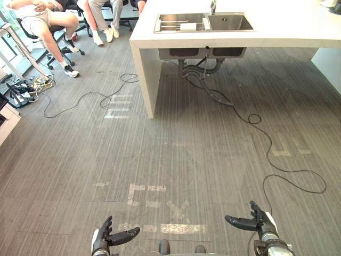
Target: Walk over to the sink, pick up the cup, carry it to the dishwasher, place the cup inside the dishwasher, then close the dishwasher door
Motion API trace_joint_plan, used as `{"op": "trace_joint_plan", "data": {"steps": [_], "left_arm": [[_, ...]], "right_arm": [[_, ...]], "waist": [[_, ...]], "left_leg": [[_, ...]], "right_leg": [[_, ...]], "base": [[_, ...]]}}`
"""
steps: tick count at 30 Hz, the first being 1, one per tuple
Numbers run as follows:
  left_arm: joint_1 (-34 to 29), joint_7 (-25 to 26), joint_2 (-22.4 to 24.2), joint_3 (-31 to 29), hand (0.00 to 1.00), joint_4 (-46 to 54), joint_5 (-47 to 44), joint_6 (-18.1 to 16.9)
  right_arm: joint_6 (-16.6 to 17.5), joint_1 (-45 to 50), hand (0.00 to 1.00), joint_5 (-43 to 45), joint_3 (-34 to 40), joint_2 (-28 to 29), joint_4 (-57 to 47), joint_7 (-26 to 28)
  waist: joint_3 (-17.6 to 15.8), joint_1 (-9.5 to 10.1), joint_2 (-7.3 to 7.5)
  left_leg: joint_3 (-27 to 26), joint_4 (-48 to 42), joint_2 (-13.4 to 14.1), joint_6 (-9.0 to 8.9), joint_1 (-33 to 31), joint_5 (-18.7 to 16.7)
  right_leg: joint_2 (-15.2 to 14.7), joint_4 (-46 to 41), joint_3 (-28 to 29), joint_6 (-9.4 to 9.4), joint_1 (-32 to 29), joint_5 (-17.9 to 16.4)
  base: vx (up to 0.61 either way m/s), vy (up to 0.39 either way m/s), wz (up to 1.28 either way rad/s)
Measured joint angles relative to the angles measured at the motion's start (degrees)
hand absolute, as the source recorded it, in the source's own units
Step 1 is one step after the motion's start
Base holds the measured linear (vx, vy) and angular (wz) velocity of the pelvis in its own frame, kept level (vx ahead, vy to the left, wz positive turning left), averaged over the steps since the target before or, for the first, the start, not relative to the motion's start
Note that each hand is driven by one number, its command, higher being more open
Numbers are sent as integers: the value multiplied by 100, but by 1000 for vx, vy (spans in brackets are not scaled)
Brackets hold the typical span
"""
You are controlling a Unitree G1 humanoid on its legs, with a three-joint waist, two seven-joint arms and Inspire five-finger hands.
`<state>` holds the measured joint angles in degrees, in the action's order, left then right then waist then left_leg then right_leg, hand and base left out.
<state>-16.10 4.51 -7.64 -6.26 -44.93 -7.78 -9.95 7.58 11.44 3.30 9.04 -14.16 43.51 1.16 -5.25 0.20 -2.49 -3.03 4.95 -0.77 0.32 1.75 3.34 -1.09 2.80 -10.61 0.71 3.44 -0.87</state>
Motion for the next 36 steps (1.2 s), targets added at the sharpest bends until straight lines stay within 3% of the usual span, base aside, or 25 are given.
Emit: {"op": "trace_joint_plan", "data": {"steps": [27,32,36], "left_arm": [[11,3,76,5,100,-39,3,69],[-3,4,78,4,100,109,-3,70],[-43,5,97,4,100,421,-3,70]], "right_arm": [[-72,-219,100,219,197,316,341,-126],[-132,-246,100,219,289,314,368,-131],[-148,-387,100,219,448,203,466,-155]], "waist": [[-45,68,148],[-76,146,188],[-120,192,133]], "left_leg": [[-399,0,20,26,79,-178],[-648,-605,25,107,-121,-648],[-839,-1224,45,196,-335,-1125]], "right_leg": [[18,29,377,3,-35,-2],[-25,-50,650,88,-102,-58],[-98,-611,829,357,-373,-378]], "base": [[-13,5,-7],[47,34,-32],[97,76,-25]]}}
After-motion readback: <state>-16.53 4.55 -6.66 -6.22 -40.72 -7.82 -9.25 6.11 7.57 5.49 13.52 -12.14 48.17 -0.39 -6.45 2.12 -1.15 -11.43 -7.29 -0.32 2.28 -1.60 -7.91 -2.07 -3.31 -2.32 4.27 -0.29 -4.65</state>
